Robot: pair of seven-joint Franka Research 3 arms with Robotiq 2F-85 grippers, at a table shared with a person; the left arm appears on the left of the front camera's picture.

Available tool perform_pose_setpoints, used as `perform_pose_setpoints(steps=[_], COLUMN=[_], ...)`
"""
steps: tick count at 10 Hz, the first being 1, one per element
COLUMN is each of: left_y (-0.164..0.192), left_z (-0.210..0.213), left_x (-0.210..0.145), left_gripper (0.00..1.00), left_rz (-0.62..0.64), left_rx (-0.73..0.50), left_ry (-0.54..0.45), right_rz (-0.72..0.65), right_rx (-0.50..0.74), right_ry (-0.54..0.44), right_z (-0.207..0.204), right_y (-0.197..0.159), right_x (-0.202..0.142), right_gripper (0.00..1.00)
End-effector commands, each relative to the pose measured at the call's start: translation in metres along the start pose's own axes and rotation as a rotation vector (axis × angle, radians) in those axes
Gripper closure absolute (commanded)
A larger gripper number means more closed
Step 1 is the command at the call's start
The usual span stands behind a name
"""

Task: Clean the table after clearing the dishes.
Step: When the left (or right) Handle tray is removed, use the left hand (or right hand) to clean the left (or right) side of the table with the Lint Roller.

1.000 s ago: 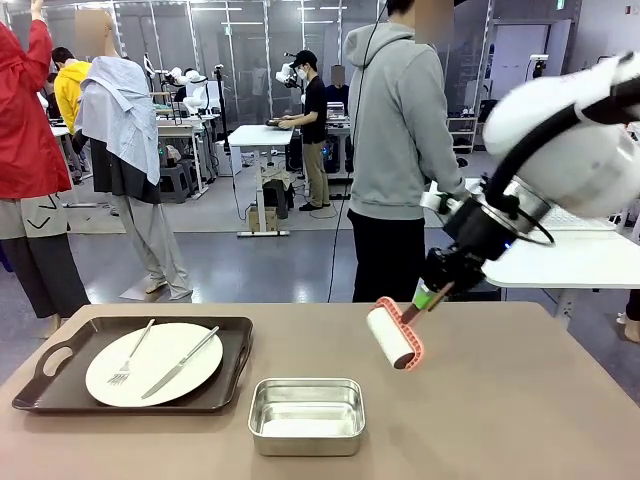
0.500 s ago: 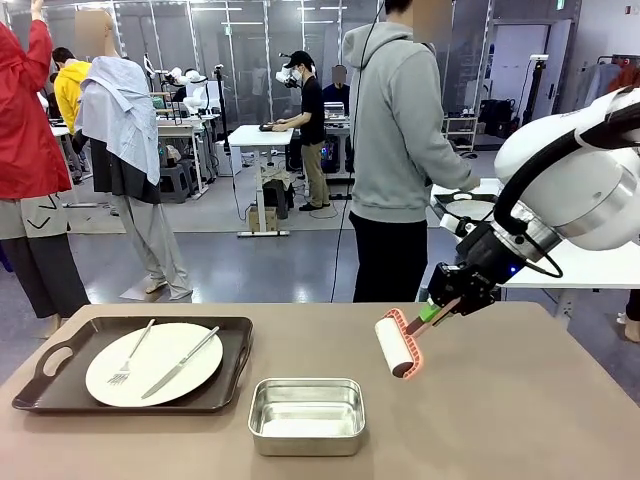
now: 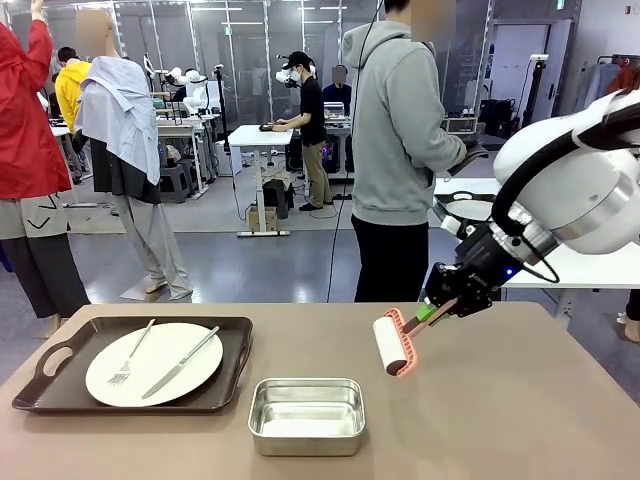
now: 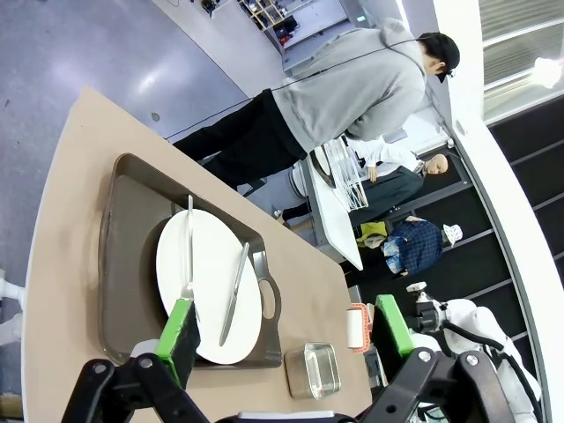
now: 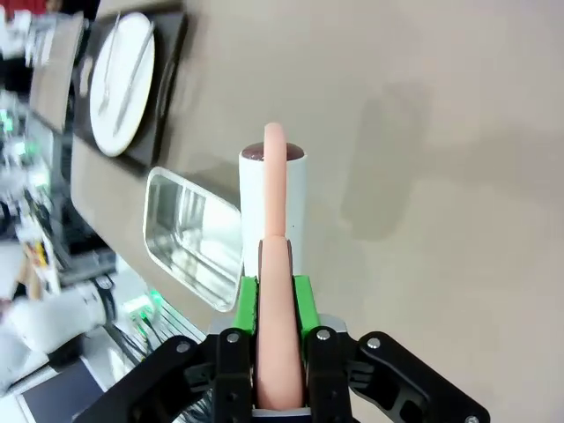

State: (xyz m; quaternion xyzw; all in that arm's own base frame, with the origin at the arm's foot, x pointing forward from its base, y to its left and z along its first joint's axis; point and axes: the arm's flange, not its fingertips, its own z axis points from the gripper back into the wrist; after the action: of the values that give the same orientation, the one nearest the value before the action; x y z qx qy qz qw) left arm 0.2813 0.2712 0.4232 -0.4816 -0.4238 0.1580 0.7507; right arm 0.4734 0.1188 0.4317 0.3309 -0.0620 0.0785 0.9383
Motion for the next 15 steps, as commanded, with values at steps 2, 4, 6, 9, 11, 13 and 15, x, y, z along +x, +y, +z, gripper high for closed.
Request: perform_pose_setpoints(steps=[2, 4, 6, 9, 11, 13, 15], left_y=[0.0, 0.0, 0.0, 0.0, 0.0, 0.0, 0.0], left_z=[0.003, 0.003, 0.003, 0.003, 0.003, 0.003, 0.003], left_x=[0.004, 0.004, 0.004, 0.004, 0.004, 0.004, 0.004], left_gripper=[0.0, 0.0, 0.0, 0.0, 0.0, 0.0, 0.0], left_rz=[-0.002, -0.002, -0.002, -0.002, -0.002, -0.002, -0.002], left_rx=[-0.019, -0.019, -0.019, -0.019, -0.019, -0.019, -0.019], left_ry=[-0.01, -0.01, -0.01, -0.01, -0.01, -0.01, -0.01], right_rz=[-0.2, -0.237, -0.22, -0.217, -0.227, -0.234, -0.218], right_rx=[0.055, 0.036, 0.015, 0.003, -0.028, -0.099, -0.154], right_ry=[-0.022, -0.019, 0.014, 0.047, 0.074, 0.119, 0.122], right_z=[-0.04, -0.053, -0.062, -0.062, -0.058, -0.042, -0.024], right_y=[-0.014, -0.026, -0.04, -0.068, -0.097, -0.129, -0.143], right_x=[0.02, 0.027, 0.028, 0.029, 0.027, 0.027, 0.029], right_gripper=[0.8, 0.8, 0.8, 0.8, 0.8, 0.8, 0.8])
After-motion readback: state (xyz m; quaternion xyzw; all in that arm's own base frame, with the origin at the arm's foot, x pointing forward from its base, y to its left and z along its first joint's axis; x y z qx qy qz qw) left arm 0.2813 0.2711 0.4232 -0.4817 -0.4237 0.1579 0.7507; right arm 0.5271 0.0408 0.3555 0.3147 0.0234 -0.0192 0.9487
